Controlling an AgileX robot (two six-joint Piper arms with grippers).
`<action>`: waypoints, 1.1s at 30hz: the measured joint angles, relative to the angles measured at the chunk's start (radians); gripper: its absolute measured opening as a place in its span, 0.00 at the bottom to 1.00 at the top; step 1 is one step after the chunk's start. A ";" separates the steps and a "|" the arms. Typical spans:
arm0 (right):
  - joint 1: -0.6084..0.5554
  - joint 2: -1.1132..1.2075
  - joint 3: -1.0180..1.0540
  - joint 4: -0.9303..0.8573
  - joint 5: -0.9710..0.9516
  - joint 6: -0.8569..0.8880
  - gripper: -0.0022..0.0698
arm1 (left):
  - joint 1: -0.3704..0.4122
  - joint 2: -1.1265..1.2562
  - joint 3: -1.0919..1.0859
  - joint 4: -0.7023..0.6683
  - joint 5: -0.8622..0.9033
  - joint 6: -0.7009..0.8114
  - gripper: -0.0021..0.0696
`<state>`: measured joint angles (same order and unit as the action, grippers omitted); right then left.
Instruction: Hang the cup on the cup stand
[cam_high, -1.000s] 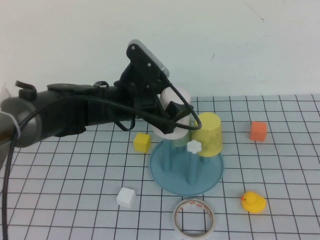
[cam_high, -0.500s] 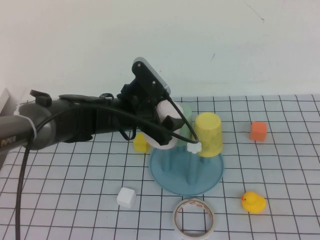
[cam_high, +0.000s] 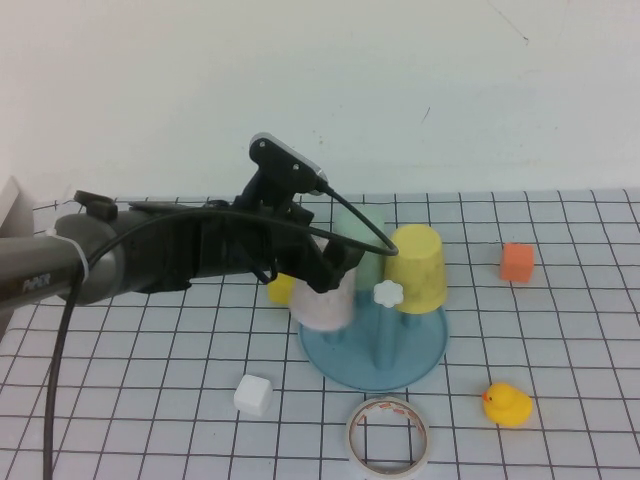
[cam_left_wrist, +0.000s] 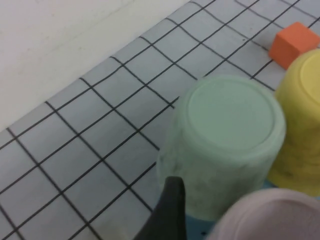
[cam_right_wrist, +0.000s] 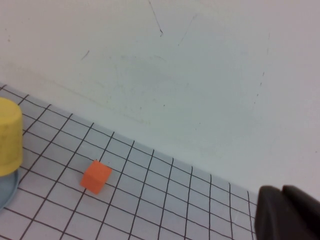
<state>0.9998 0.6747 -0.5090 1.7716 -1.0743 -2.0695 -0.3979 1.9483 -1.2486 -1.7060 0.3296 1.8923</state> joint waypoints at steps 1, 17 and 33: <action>0.000 0.000 0.000 0.000 0.000 0.000 0.03 | 0.000 0.000 0.000 0.000 -0.006 0.004 0.97; 0.000 0.000 0.012 0.000 0.173 0.095 0.03 | 0.000 -0.311 0.000 -0.007 -0.194 0.255 0.48; 0.000 0.019 0.016 -0.618 1.387 0.455 0.03 | 0.000 -0.844 0.086 -0.041 -0.584 0.137 0.03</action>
<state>0.9998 0.6938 -0.4927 1.1534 0.3132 -1.6143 -0.3979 1.1048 -1.1622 -1.7473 -0.2542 2.0294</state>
